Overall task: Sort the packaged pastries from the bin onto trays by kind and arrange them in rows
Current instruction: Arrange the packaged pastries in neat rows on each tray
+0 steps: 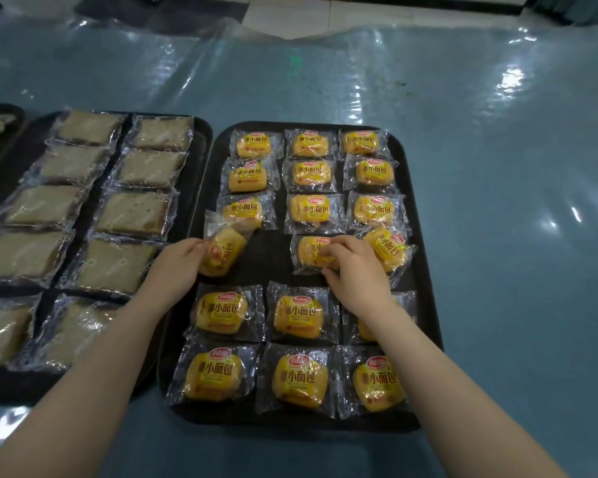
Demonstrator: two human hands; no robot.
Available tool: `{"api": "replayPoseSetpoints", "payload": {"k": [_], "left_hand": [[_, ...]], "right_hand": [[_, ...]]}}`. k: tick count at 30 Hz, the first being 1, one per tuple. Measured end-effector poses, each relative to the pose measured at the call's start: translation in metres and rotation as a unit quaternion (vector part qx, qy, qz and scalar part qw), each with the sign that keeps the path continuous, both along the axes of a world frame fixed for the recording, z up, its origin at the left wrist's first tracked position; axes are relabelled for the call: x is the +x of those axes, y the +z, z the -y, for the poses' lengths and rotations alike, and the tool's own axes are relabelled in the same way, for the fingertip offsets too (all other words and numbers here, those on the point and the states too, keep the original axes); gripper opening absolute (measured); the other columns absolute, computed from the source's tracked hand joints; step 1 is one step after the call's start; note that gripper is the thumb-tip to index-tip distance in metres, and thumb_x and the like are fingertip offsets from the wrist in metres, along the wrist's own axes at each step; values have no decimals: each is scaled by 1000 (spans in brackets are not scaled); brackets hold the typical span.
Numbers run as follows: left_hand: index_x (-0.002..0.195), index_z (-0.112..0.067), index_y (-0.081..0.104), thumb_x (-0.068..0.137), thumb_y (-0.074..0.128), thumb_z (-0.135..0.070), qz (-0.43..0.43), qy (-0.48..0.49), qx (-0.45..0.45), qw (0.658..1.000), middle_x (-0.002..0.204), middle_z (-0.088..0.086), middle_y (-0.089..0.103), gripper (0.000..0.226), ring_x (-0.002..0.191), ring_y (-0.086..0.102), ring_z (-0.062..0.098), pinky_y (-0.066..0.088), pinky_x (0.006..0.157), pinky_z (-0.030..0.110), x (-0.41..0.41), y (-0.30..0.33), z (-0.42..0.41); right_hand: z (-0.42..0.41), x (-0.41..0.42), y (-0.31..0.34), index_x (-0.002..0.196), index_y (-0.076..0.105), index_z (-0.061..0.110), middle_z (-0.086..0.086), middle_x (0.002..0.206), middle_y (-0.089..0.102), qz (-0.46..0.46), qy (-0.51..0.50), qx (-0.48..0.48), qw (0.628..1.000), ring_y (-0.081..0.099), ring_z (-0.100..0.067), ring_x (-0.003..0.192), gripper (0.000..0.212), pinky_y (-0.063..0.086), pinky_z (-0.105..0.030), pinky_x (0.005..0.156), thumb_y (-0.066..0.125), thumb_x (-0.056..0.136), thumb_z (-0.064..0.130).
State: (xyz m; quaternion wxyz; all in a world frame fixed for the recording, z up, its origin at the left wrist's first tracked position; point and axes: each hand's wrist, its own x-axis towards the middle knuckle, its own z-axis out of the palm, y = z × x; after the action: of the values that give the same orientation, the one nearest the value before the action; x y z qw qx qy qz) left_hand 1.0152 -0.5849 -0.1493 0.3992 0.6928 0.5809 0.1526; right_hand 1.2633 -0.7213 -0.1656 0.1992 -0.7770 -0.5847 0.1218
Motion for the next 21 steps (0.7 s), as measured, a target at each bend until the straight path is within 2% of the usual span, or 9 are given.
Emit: {"api": "replayPoseSetpoints", "payload": {"k": [2,6,9,11,13,16,18,21], "left_hand": [[82,-25,62,98,42,-24,9,-3,-26,1000,81,-5,62,26,76,55,8,37,61,25,9,4,-6],[86,-20,57,96,47,-27,-116,-91,13,989,83,-1,60,16,77,56,16,38,62,32,24,3,-23],[84,-23,56,94,47,-39,-170,-133,42,976,77,-3,60,21,75,58,17,37,57,31,28,2,-32],[91,-26,53,92,47,-48,-157,-131,54,977,79,-9,59,23,73,57,12,36,55,30,28,1,-34],[99,-31,49,86,57,-50,-128,-134,58,981,83,-15,57,25,75,55,6,38,57,27,27,-1,-31],[97,-31,56,74,76,-38,-102,-148,85,980,82,-17,56,32,78,55,4,38,62,23,27,-5,-26],[96,-32,60,76,76,-30,-103,-164,96,976,84,-17,57,26,84,57,8,38,66,23,29,-5,-25],[105,-28,64,82,70,-21,-108,-190,127,968,97,-9,64,26,93,58,10,44,80,28,34,-2,-26]], "right_hand": [[-3,3,1,112,67,18,0,122,57,-6,7,4,1000,47,-23,115,28,42,-33,93,69,84,17],[-2,11,3,117,65,21,3,127,54,-20,12,-9,1000,44,-19,120,31,38,-31,98,67,87,29],[3,17,3,120,64,21,6,126,54,-29,15,-11,999,43,-14,119,36,36,-28,98,66,87,35],[6,19,3,121,63,23,7,125,55,-26,13,-9,1000,44,-13,119,37,35,-29,100,67,86,34],[9,21,2,122,62,24,7,128,56,-22,16,-13,1000,45,-15,121,37,34,-30,103,68,86,29],[11,19,1,122,61,23,5,132,55,-39,19,-25,999,44,-17,125,36,33,-32,106,67,87,18],[10,17,0,120,62,21,4,131,56,-51,15,-23,998,46,-18,123,36,35,-31,104,66,86,11],[9,11,0,124,60,19,0,127,57,-48,6,-13,999,47,-21,119,42,39,-32,99,66,85,5]]}}
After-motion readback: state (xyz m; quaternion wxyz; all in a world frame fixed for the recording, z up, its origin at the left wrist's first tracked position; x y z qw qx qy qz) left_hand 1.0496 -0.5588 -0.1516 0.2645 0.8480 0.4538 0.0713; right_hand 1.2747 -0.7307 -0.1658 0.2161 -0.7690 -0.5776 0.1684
